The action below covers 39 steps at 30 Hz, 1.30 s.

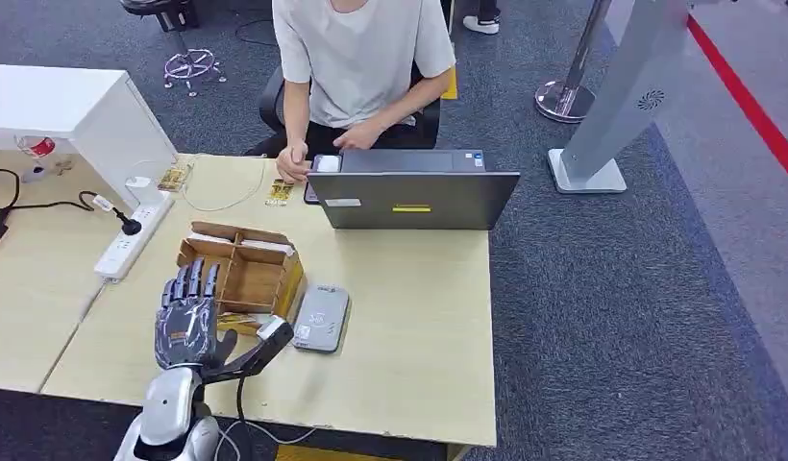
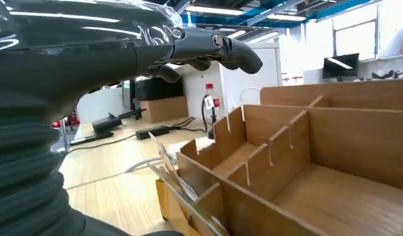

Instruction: Pass the card to the sensor for recognition and then transmit it.

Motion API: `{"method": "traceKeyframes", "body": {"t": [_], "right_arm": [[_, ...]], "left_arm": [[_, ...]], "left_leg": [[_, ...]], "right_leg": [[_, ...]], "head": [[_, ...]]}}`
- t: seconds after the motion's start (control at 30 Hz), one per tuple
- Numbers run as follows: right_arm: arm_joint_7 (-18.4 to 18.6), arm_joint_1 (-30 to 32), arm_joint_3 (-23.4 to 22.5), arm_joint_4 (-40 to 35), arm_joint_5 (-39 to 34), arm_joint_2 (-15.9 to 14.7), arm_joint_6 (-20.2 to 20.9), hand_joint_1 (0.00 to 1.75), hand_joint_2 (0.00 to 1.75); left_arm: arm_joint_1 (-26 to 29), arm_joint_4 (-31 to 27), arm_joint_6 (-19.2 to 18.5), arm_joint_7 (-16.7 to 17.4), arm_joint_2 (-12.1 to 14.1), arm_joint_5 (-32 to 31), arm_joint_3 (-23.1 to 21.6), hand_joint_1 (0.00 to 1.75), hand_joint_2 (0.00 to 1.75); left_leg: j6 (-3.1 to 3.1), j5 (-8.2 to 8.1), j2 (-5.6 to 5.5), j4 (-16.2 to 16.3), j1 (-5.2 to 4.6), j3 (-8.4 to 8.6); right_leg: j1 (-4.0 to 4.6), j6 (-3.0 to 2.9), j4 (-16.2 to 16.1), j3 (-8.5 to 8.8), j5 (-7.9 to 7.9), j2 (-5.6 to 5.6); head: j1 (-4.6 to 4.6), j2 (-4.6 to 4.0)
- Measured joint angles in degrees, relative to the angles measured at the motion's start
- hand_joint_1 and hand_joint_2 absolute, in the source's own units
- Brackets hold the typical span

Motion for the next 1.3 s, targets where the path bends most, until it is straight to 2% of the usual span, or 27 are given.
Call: {"method": "traceKeyframes", "body": {"t": [0.47,0.5,0.53,0.8,1.3], "right_arm": [[0.1,0.0,0.0,0.0,-0.1,0.0,0.0,0.0,1.75],[0.1,0.0,0.0,0.0,-0.1,0.0,0.0,0.0,1.75],[0.1,0.0,0.0,0.0,-0.1,0.0,0.0,0.0,1.75],[0.2,-0.1,0.4,0.0,-0.2,0.0,0.1,0.0,1.75],[0.3,-0.2,1.4,0.0,-0.6,0.0,0.2,0.0,1.75]], "left_arm": [[0.0,-0.7,0.2,0.7,0.8,0.0,-0.8,0.0,1.75],[0.0,-0.7,0.1,0.6,0.8,0.0,-0.8,1.36,1.75],[0.0,-0.7,-0.1,0.3,0.9,0.0,-0.8,1.75,1.75],[0.0,-0.3,-3.6,-2.7,0.7,0.0,-0.8,1.75,1.75],[0.0,0.8,-5.9,-6.4,0.1,0.0,0.8,1.75,1.75]], "left_leg": [[0.0,0.0,0.0,0.0,-0.01,-0.01],[0.0,0.0,0.0,0.0,-0.01,-0.01],[0.0,0.0,0.0,0.0,-0.01,-0.01],[0.0,0.0,-0.01,0.0,0.0,-0.02],[0.0,0.0,-0.01,0.0,0.0,-0.01]], "right_leg": [[0.0,0.0,0.0,0.0,0.0,0.0],[0.0,0.0,0.0,0.0,0.0,0.0],[0.0,0.0,0.0,0.0,0.0,0.0],[0.0,0.0,0.0,0.01,0.0,0.0],[0.0,0.0,0.0,0.01,0.0,-0.01]], "head": [[0.0,0.0],[0.0,0.0],[0.0,0.0],[0.0,0.0],[0.0,0.0]]}}
